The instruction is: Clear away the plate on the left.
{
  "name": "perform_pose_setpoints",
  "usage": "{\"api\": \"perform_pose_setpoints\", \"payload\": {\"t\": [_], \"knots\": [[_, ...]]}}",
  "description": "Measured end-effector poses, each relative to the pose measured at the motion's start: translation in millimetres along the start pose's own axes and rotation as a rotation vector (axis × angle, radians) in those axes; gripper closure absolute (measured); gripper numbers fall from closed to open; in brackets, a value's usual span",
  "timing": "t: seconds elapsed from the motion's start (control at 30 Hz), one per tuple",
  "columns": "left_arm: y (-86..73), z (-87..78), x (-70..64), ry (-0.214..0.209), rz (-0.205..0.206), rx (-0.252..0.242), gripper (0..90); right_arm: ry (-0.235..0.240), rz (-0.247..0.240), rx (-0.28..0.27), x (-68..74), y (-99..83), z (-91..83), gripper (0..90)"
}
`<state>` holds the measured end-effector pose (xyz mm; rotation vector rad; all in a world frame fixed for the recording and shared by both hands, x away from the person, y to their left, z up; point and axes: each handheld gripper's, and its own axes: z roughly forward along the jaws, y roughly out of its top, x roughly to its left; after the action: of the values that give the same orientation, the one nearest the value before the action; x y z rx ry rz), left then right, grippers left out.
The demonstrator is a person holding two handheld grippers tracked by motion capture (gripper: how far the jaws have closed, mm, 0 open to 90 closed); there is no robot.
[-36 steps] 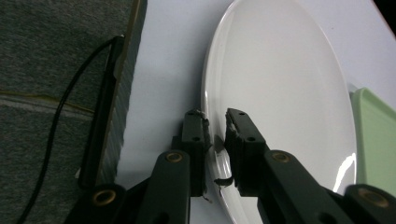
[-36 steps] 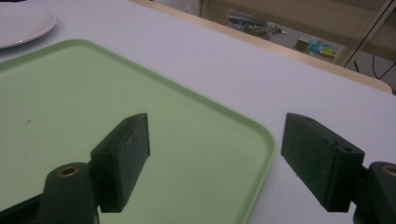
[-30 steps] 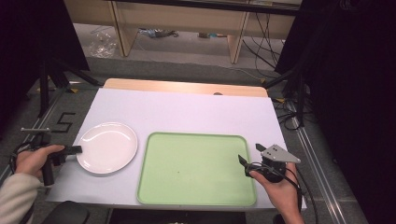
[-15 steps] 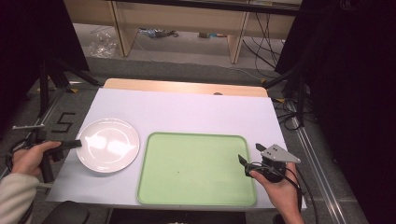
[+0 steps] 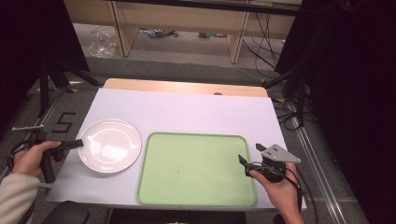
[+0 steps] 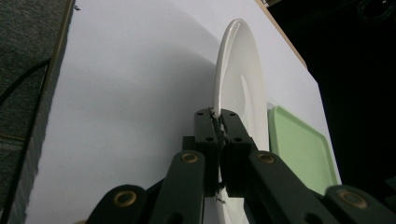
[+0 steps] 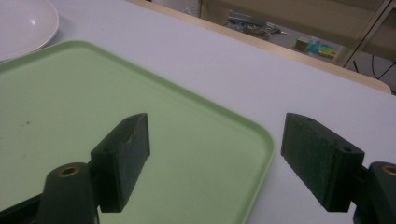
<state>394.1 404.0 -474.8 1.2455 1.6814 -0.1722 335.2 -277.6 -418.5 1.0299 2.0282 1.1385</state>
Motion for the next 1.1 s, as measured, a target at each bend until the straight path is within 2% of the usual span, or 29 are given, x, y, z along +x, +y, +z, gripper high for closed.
{"api": "perform_pose_setpoints", "payload": {"t": [0.2,0.43,0.5,0.53,0.63,0.73,0.77,0.8,0.83,0.87,0.9,0.93,1.0,1.03,1.1], "knots": [[0.1,-0.6,-1.5,-0.009,-0.003,-0.011,86.4,0.010,0.013,-0.001,0.8,-0.1,0.0,24.6],[0.0,0.6,-2.6,-0.051,-0.026,-0.019,86.4,0.010,0.011,-0.001,0.5,-0.3,0.4,24.6],[0.4,1.0,-5.9,-0.051,-0.017,-0.020,86.4,0.010,0.009,-0.002,0.3,-0.3,0.6,24.6],[-0.1,2.2,-6.1,-0.071,-0.017,-0.037,86.3,0.003,0.002,-0.007,-0.2,-0.4,0.9,24.6],[0.7,2.5,-10.5,-0.059,-0.020,-0.020,86.3,0.004,0.003,-0.006,-0.2,-0.5,0.8,24.6],[1.4,4.7,-13.0,-0.076,-0.012,-0.017,86.4,0.009,0.012,0.002,0.4,-0.7,0.6,24.6],[1.4,5.5,-15.1,-0.079,-0.027,-0.015,86.4,0.005,0.007,-0.002,0.1,-0.8,0.8,24.6],[1.7,6.4,-15.2,-0.084,-0.014,-0.011,86.4,0.000,0.002,-0.010,-0.1,-1.1,1.6,24.6],[0.9,7.8,-16.6,-0.100,-0.026,-0.020,86.3,-0.001,0.002,-0.012,0.0,-1.1,1.8,24.6],[1.6,7.8,-17.1,-0.086,-0.008,-0.009,86.3,0.003,0.003,-0.005,-0.2,-0.8,0.9,24.6],[0.4,9.8,-18.7,-0.111,-0.026,-0.026,86.3,0.005,0.006,-0.003,-0.1,-0.7,0.8,24.6],[0.3,9.9,-20.3,-0.090,-0.035,-0.018,86.3,0.009,0.014,0.002,0.2,-0.7,0.6,24.6],[0.5,12.1,-21.3,-0.117,-0.022,-0.020,86.2,0.007,0.015,-0.003,0.2,-1.1,1.1,24.6],[0.3,11.8,-21.8,-0.092,-0.036,-0.018,86.2,0.006,0.016,-0.004,0.2,-1.2,1.3,24.7],[0.4,12.8,-23.2,-0.107,-0.040,-0.020,86.2,0.010,0.015,0.002,0.0,-0.8,0.5,24.7]]}}
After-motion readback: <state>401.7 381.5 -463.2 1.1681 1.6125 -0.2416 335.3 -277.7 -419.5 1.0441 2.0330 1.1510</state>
